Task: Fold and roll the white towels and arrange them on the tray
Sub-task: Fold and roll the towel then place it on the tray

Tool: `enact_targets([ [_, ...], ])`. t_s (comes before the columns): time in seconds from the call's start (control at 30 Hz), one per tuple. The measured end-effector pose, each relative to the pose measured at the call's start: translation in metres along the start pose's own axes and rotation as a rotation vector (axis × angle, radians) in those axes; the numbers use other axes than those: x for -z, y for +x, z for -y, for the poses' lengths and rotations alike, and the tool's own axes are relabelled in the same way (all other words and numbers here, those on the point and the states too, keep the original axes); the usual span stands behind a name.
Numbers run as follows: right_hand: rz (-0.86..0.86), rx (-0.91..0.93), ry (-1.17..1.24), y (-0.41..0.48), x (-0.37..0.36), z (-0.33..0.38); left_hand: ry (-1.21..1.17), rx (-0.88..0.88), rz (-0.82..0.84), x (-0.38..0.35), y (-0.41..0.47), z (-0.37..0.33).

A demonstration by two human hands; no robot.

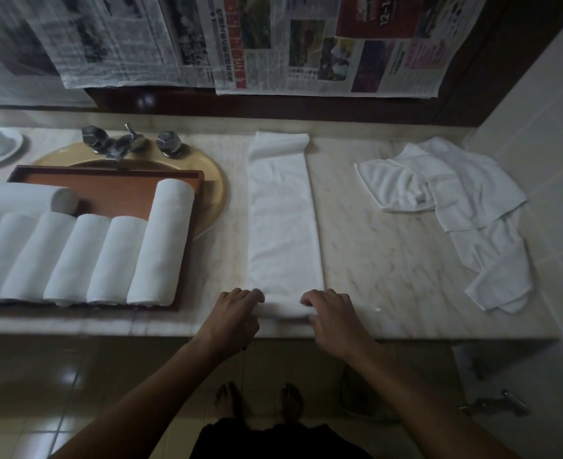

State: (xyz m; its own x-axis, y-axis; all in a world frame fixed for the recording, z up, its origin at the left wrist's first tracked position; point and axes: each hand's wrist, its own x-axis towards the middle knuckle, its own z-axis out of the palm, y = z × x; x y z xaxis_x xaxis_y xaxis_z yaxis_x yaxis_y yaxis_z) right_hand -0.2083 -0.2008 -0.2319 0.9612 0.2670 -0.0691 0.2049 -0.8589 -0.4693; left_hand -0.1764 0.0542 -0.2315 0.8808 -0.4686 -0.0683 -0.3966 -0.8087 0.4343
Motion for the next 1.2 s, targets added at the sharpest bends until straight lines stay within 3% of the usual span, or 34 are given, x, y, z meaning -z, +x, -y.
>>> enact_targets([
  [0.2,-0.031,-0.093,0.190,-0.001,-0.001,-0.009,-0.366,0.276,-0.038,0.013,-0.002,0.005],
  [0.37,-0.176,-0.110,-0.034,0.004,-0.008,0.006,-0.396,0.371,0.020,0.017,0.008,0.009],
  [0.53,-0.217,0.050,-0.183,-0.022,-0.033,0.032,-0.392,0.402,0.071,0.019,0.016,0.012],
  [0.63,-0.157,0.041,-0.238,-0.025,-0.044,0.028,-0.238,0.329,-0.120,0.013,0.008,-0.001],
  [0.7,-0.129,0.060,-0.233,-0.022,-0.046,0.024,-0.028,0.164,-0.230,0.001,-0.003,-0.016],
  [0.8,-0.105,0.072,-0.243,-0.014,-0.044,0.018,0.224,-0.044,-0.168,-0.028,-0.013,-0.034],
  [0.9,-0.064,0.077,-0.284,-0.001,-0.040,0.015,0.315,-0.015,-0.074,-0.045,-0.003,-0.025],
  [1.2,-0.004,0.175,-0.202,0.016,-0.016,-0.003,0.242,-0.152,0.033,-0.017,0.002,0.004],
])
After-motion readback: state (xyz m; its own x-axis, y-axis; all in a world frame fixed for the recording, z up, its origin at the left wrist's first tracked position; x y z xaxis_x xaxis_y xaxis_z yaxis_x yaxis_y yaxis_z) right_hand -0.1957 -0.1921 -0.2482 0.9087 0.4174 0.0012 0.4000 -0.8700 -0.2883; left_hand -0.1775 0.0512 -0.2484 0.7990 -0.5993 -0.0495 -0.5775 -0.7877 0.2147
